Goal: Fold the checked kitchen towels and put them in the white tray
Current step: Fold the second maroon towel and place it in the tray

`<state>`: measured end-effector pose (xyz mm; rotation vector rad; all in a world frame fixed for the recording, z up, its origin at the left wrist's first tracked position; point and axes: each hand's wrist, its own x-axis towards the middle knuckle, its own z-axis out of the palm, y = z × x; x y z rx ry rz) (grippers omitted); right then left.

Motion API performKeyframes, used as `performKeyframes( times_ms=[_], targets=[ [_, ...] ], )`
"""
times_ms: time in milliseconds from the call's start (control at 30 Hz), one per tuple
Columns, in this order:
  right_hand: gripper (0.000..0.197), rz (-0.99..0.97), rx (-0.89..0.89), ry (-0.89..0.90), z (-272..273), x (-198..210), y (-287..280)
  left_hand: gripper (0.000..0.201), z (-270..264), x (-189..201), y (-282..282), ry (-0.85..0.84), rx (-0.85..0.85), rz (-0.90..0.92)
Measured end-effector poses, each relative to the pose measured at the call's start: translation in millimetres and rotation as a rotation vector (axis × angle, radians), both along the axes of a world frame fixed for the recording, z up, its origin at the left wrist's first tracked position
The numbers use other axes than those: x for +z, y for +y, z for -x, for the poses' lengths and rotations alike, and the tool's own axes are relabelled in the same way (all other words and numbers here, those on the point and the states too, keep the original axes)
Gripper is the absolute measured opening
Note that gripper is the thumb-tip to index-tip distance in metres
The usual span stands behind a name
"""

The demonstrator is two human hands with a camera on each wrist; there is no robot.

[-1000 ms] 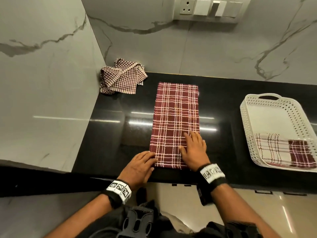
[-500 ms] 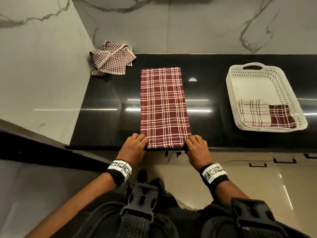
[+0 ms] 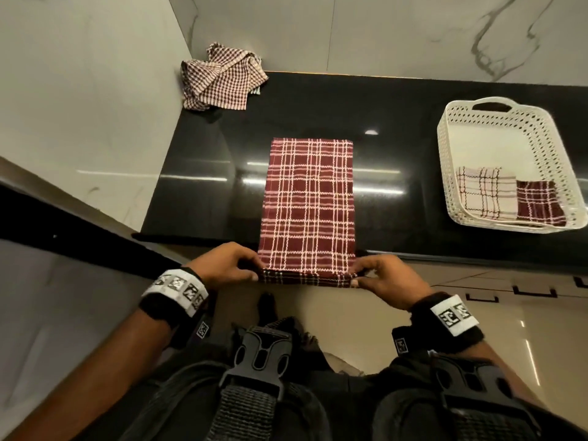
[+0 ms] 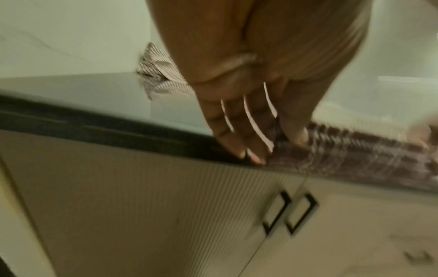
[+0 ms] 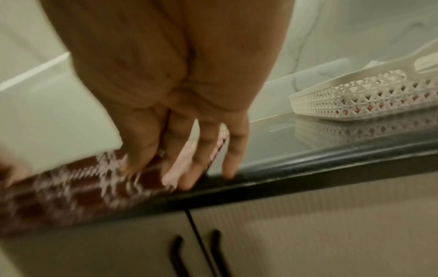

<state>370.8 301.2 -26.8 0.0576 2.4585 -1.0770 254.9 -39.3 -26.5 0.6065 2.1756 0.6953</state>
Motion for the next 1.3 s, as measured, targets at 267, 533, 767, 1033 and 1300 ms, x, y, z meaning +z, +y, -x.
performKeyframes(
  times_ms=[267, 533, 767, 1033, 1300],
  targets=[
    [0.014, 0.371, -0.329, 0.218, 73.0, 38.7, 10.4, 0.022, 65.6, 40.6, 17.5, 0.131, 0.299, -0.362],
    [0.013, 0.053, -0.644, 0.353, 219.9, -4.4, 24.6, 0.018, 198.2, -5.2, 91.1, 0.453, 0.414, -0.199],
    [0.016, -0.204, -0.705, 0.224, 274.6, -39.3, 29.9, 0.017, 247.2, -52.2, 118.8, 0.463, 0.470, -0.028],
    [0.015, -0.283, -0.704, 0.165, 293.0, -57.2, 35.4, 0.012, 265.0, -69.6, 121.0, 0.504, 0.400, -0.020],
    [0.029, -0.551, -0.448, 0.208, 293.5, -36.8, 23.5, 0.030, 255.3, -55.1, 127.1, 0.686, 0.265, 0.120]
  ],
)
